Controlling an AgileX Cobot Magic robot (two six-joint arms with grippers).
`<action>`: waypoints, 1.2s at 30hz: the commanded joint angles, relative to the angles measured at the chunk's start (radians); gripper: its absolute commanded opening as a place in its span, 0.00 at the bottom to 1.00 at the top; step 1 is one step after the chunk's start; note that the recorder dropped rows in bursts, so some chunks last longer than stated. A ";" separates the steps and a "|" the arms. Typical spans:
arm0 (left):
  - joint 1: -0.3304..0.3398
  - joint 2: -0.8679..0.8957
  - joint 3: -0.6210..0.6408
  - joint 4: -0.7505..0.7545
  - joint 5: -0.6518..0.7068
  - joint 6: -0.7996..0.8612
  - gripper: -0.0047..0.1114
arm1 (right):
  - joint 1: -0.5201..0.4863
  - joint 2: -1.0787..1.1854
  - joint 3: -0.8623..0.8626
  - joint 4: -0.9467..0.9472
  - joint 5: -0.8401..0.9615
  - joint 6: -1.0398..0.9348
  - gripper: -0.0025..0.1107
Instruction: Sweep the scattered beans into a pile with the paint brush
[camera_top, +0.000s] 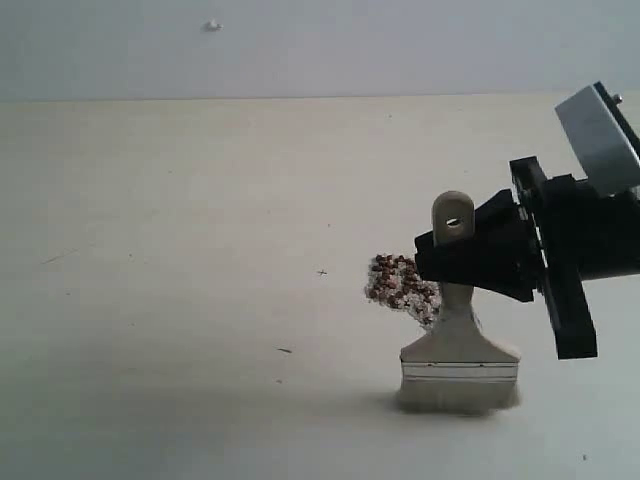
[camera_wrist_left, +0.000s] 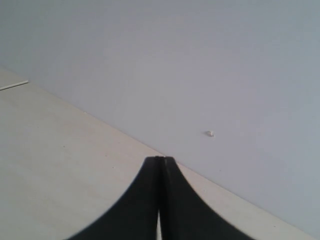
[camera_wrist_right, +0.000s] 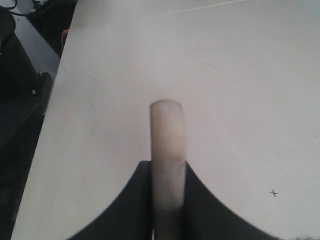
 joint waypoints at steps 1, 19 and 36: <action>0.001 -0.007 0.003 0.008 0.002 0.001 0.04 | 0.001 0.070 0.004 0.003 -0.011 -0.092 0.02; 0.001 -0.007 0.003 0.008 0.002 0.001 0.04 | 0.001 0.225 -0.082 0.371 0.116 -0.367 0.02; 0.001 -0.007 0.003 0.008 0.002 0.001 0.04 | 0.001 0.206 -0.082 0.426 0.016 -0.335 0.02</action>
